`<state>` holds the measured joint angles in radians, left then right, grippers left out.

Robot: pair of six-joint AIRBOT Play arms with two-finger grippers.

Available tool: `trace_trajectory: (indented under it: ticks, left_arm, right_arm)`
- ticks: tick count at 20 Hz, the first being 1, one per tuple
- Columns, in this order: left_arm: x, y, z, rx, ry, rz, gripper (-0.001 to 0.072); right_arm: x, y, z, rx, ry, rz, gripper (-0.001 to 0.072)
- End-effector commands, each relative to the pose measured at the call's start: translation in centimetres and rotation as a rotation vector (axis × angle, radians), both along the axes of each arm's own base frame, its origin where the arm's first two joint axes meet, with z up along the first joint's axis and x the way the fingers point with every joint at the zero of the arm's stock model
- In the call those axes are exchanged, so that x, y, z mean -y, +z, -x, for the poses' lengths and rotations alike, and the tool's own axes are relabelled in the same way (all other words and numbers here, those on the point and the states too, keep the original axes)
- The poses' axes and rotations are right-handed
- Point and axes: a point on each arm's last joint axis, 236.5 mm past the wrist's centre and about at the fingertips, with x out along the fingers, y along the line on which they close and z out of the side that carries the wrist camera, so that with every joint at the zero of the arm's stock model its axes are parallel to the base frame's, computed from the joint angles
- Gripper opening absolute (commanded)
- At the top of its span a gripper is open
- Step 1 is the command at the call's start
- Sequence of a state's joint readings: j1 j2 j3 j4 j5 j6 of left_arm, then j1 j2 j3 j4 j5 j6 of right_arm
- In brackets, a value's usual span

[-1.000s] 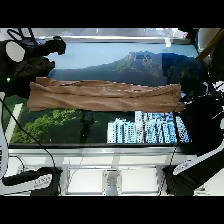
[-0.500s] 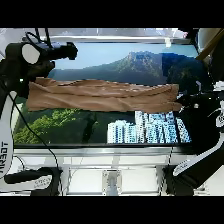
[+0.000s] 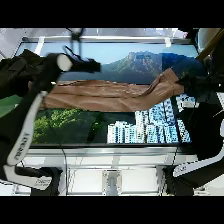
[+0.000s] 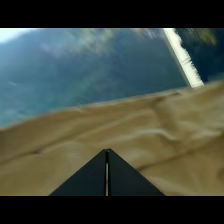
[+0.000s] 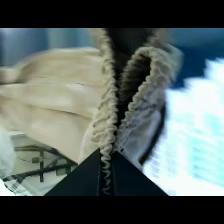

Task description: Fold the clothes and pants, and hang the long-sleeved shirts on hangers.

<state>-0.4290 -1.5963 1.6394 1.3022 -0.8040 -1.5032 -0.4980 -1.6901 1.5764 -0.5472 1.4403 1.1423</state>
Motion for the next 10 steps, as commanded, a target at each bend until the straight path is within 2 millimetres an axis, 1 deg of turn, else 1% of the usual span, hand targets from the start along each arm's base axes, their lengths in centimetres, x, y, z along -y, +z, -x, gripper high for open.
trace_trajectory:
  ticks: [1, 2, 3, 4, 5, 6, 7, 8, 10]
  left_arm:
    - [7.5, -9.0, 4.2, -0.188, -0.133, -0.024, 0.0010]
    - [9.4, -11.7, 5.6, -0.236, -0.167, -0.039, 0.0010]
    - [10.6, -13.4, 6.6, -0.266, -0.189, -0.049, 0.0010]
    - [11.3, -15.0, 7.4, -0.291, -0.205, -0.064, 0.0010]
    - [11.5, -15.7, 7.9, -0.307, -0.212, -0.073, 0.0010]
    - [11.1, -15.5, 7.9, -0.319, -0.199, -0.071, 0.0010]
    - [10.0, -14.5, 7.2, -0.313, -0.185, -0.073, 0.0010]
    - [7.7, -13.0, 6.1, -0.292, -0.161, -0.097, 0.0010]
    - [1.1, -9.6, 3.7, -0.246, -0.085, -0.176, 0.0010]
  right_arm:
    - [-6.6, 6.5, -0.9, 0.125, 0.034, -0.045, 0.0034]
    - [-8.7, 7.1, -1.1, 0.137, 0.053, -0.046, 0.0033]
    - [-10.9, 7.5, -1.1, 0.143, 0.081, -0.046, 0.0033]
    - [-13.1, 7.7, -1.0, 0.152, 0.120, -0.044, 0.0033]
    - [-15.3, 7.7, -1.1, 0.165, 0.144, -0.038, 0.0033]
    - [-17.2, 7.8, -1.2, 0.178, 0.160, -0.033, 0.0033]
    - [-19.0, 7.7, -1.7, 0.199, 0.161, -0.016, 0.0033]
    - [-20.7, 7.6, -2.1, 0.206, 0.151, -0.005, 0.0032]
    - [-23.9, 6.7, -2.3, 0.221, 0.154, 0.043, 0.0032]
